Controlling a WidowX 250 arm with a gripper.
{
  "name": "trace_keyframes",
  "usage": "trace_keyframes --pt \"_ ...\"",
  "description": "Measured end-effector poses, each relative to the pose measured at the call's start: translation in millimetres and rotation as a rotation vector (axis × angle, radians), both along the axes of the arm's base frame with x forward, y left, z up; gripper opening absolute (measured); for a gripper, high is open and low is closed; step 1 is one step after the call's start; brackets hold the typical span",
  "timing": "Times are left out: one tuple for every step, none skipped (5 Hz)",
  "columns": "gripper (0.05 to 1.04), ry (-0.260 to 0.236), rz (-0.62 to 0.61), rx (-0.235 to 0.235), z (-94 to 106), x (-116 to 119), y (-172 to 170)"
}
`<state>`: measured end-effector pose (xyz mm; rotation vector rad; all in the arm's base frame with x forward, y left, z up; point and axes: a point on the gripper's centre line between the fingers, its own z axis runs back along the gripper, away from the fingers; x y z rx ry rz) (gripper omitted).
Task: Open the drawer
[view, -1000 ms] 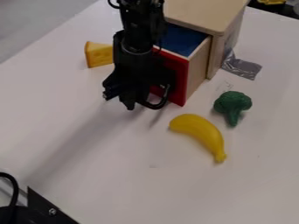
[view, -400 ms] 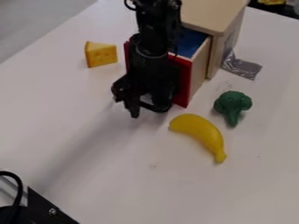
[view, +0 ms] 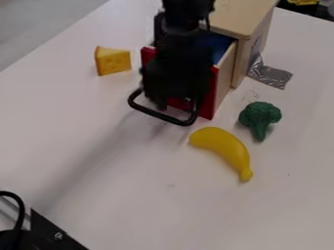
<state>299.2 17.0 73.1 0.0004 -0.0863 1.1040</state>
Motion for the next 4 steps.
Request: trace_keyframes --pt "0.998 -0.030 -0.027 -0.011 29.0 6.8 -2.9" --pt "0.999 -0.039 -0.179 0.005 58.9 -1.7 -16.7" --pt "0.998 -0.018 -0.399 0.033 78.0 -17.8 -39.9" --pt "0.998 -0.029 -0.603 0.056 92.9 -34.0 -64.1"
